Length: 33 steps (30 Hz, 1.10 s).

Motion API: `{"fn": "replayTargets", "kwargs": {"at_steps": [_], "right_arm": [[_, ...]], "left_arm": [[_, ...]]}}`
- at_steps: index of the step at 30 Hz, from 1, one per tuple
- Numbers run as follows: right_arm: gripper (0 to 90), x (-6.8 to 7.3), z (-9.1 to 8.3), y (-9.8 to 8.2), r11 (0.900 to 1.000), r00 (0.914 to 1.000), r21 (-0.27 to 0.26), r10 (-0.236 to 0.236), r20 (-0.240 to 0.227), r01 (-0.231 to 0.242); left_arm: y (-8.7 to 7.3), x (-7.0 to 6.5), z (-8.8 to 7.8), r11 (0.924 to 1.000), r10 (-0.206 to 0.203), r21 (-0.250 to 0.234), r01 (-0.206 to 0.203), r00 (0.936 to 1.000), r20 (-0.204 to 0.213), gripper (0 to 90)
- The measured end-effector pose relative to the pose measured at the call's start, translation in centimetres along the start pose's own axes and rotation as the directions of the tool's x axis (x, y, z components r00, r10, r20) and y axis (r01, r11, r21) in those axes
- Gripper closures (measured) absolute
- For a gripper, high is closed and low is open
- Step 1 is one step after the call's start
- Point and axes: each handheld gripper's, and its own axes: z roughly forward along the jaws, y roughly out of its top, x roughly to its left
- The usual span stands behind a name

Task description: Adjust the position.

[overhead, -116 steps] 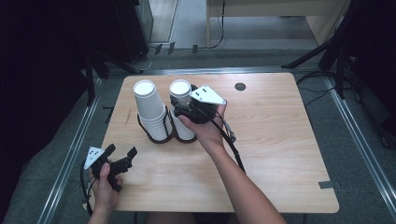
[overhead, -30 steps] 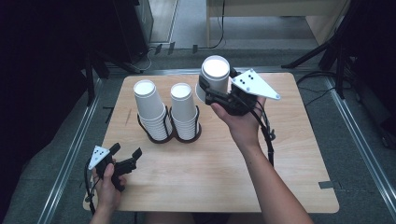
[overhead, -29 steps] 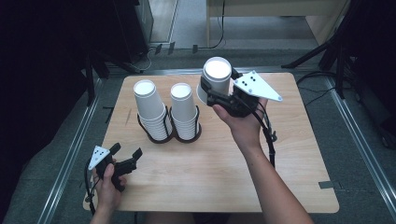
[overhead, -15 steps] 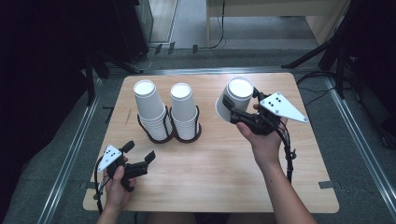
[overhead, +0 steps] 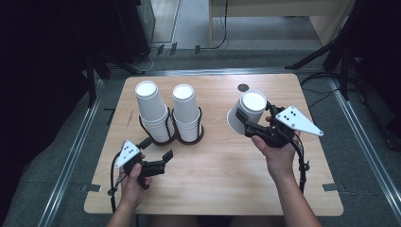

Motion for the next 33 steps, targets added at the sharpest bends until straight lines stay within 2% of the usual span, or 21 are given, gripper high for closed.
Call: {"fn": "replayTargets", "kwargs": {"at_steps": [6, 11, 16, 19, 25, 28, 33], "right_arm": [[22.5, 0.1, -0.7, -0.7, 1.0, 0.9995, 0.007, -0.001, -0.032, 0.001], [22.5, 0.3, -1.0, -1.7, 1.0, 0.9985, 0.023, 0.0, -0.054, 0.001], [22.5, 0.8, -1.0, -2.9, 0.999, 0.9968, 0.041, 0.004, -0.079, -0.001], [22.5, 1.2, -0.8, -3.2, 0.998, 0.996, 0.061, -0.01, -0.088, 0.016], [22.5, 2.3, -0.4, -3.9, 0.997, 0.9922, 0.081, -0.01, -0.124, 0.02], [22.5, 3.0, -0.1, -4.2, 0.996, 0.9897, 0.087, -0.011, -0.143, 0.023], [22.6, 4.2, 0.2, -4.5, 0.995, 0.9844, 0.095, -0.018, -0.175, 0.035]], "left_arm": [[0.7, -2.0, 2.2, 0.9993, 0.038, -0.005, -0.038, 0.9985, 0.039, 0.0], [1.3, -3.1, 3.4, 0.9983, 0.058, -0.006, -0.058, 0.9952, 0.079, 0.0], [0.9, -4.2, 4.2, 0.9978, 0.066, 0.001, -0.066, 0.9896, 0.128, 0.0], [0.6, -5.0, 4.8, 0.9965, 0.08, 0.012, -0.082, 0.9853, 0.151, 0.0], [0.7, -6.1, 5.1, 0.9964, 0.083, -0.004, -0.084, 0.9784, 0.189, 0.0], [0.7, -6.6, 5.0, 0.9967, 0.081, -0.007, -0.081, 0.9723, 0.219, 0.0], [0.8, -7.2, 4.9, 0.9957, 0.092, -0.012, -0.092, 0.9651, 0.245, 0.0]]}}
